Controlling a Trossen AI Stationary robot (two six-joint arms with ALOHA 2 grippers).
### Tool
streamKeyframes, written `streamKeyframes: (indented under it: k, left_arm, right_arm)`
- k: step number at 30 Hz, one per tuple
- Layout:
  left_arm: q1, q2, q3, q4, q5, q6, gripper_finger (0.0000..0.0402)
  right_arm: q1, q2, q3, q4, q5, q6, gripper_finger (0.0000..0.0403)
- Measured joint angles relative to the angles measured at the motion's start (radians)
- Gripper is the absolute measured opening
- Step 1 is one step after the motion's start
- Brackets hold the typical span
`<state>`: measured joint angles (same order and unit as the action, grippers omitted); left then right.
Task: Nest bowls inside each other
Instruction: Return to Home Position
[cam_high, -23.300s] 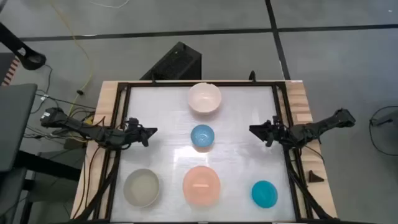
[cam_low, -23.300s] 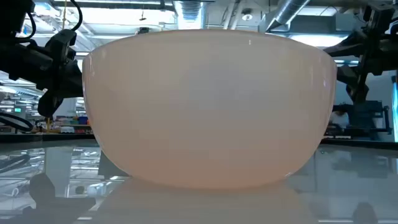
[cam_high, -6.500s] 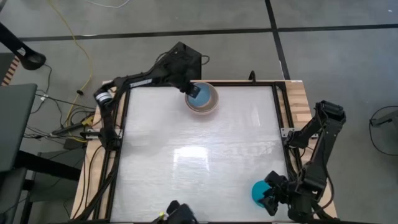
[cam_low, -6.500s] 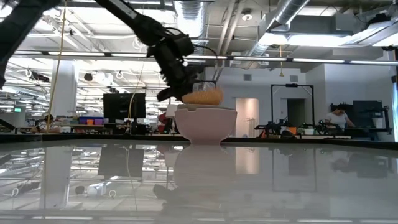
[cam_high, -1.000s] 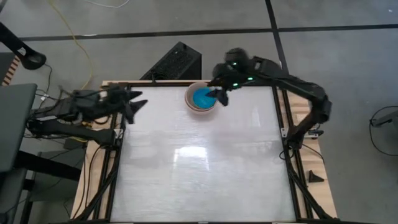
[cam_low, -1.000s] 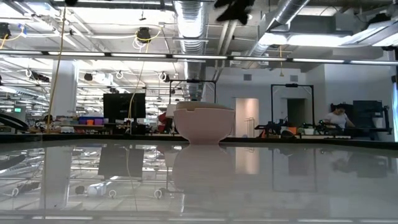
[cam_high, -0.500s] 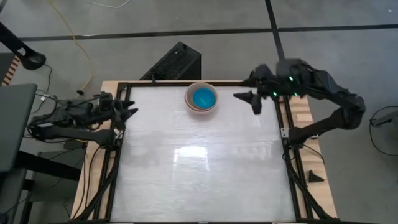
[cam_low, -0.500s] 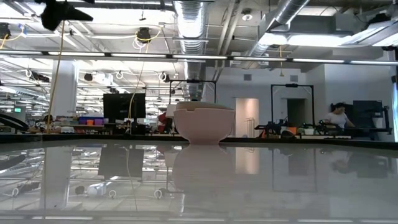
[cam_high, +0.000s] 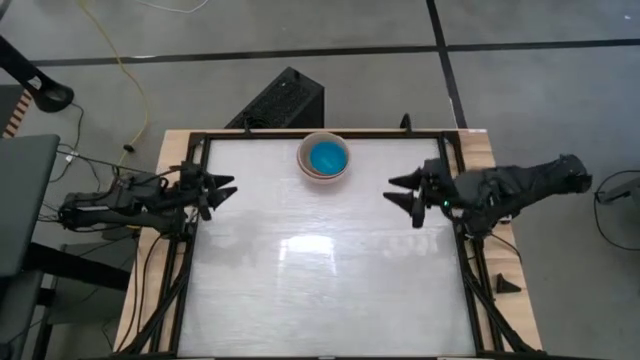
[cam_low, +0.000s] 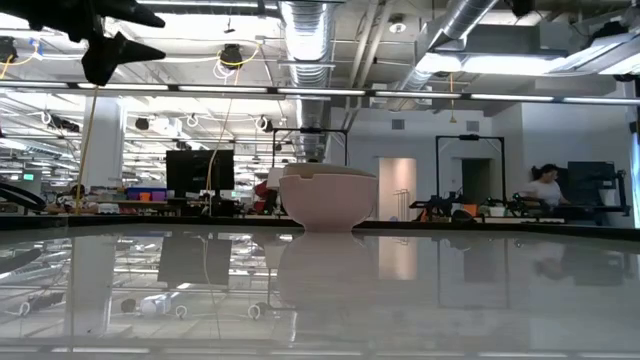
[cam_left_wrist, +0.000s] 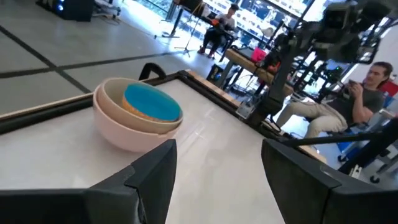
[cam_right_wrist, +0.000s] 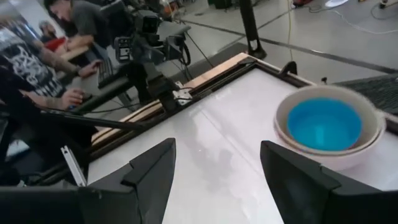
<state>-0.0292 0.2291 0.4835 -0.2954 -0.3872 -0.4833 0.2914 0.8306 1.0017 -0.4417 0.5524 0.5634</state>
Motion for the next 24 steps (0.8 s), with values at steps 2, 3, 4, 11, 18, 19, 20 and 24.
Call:
streamKeyframes:
  k: [2,3,4,11,18,19,20,24]
  left_arm:
    - [0.0,-0.001,-0.021,0.024,0.01,0.008,0.0224]
    - [0.0,-0.001,-0.031,0.033,0.015,0.012,0.0224]
    - [0.0,0.0,-0.037,0.033,0.018,0.015,0.0224]
    - [0.0,-0.014,-0.108,0.11,0.02,0.081,0.0224]
    - [0.0,-0.078,-0.2,0.137,-0.003,0.069,0.0224]
    - [0.0,-0.093,-0.214,0.134,-0.003,0.058,0.0224]
    - [0.0,-0.108,-0.227,0.133,-0.003,0.044,0.0224]
    - [0.0,-0.171,-0.291,0.129,0.024,-0.019,0.0224]
  right_arm:
    - [0.034,-0.029,-0.09,0.079,0.035,0.021,0.0269]
    - [0.049,-0.041,-0.132,0.119,0.05,0.027,0.0269]
    - [0.063,-0.053,-0.175,0.162,0.063,0.031,0.0269]
    - [0.158,-0.131,-0.419,0.412,0.188,0.012,0.0269]
    - [0.215,-0.252,-0.645,0.627,0.264,-0.011,0.0269]
    - [0.211,-0.273,-0.678,0.662,0.25,-0.007,0.0269]
    - [0.202,-0.298,-0.707,0.679,0.217,0.011,0.0269]
    - [0.137,-0.39,-0.788,0.649,0.039,0.12,0.0266]
